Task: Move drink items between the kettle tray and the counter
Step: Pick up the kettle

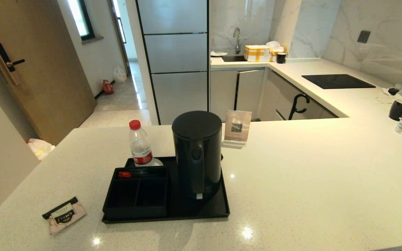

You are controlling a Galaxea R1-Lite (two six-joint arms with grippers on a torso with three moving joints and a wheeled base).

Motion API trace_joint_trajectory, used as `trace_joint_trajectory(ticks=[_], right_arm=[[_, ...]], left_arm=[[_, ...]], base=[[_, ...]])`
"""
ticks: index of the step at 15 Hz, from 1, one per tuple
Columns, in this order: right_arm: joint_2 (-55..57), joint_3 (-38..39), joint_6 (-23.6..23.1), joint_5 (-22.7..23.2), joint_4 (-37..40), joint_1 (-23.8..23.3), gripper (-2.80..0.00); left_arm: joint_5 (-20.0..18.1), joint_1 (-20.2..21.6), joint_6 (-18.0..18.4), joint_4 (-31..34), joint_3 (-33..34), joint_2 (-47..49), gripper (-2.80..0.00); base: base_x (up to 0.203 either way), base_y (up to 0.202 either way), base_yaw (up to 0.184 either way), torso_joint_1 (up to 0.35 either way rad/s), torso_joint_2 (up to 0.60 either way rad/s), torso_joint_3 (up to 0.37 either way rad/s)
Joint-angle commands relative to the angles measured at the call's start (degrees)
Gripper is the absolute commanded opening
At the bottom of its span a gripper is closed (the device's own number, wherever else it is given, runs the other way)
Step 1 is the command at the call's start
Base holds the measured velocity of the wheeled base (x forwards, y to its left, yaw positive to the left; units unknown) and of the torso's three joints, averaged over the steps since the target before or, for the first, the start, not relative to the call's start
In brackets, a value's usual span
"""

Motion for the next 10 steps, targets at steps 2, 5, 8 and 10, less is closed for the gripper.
trace_joint_trajectory(ticks=[2,5,8,10], right_arm=[[0.05,0.0,0.01,0.0,-0.02,0.0,-2.8],[0.05,0.0,0.01,0.0,-0.02,0.0,-2.8],[0.05,0.0,0.01,0.0,-0.02,0.0,-2.8],[0.05,0.0,0.01,0.0,-0.02,0.0,-2.8]], left_arm=[[-0.02,0.01,-0.02,0.0,0.01,-0.02,-2.8],[-0.02,0.01,-0.02,0.0,0.01,-0.02,-2.8],[-0.02,0.01,-0.02,0.0,0.01,-0.02,-2.8],[-0.02,0.01,-0.02,0.0,0.01,-0.02,-2.8]], base=[[0.0,0.0,0.0,0.0,0.0,0.0],[0.0,0.0,0.0,0.0,0.0,0.0],[0.0,0.0,0.0,0.0,0.0,0.0],[0.0,0.0,0.0,0.0,0.0,0.0]])
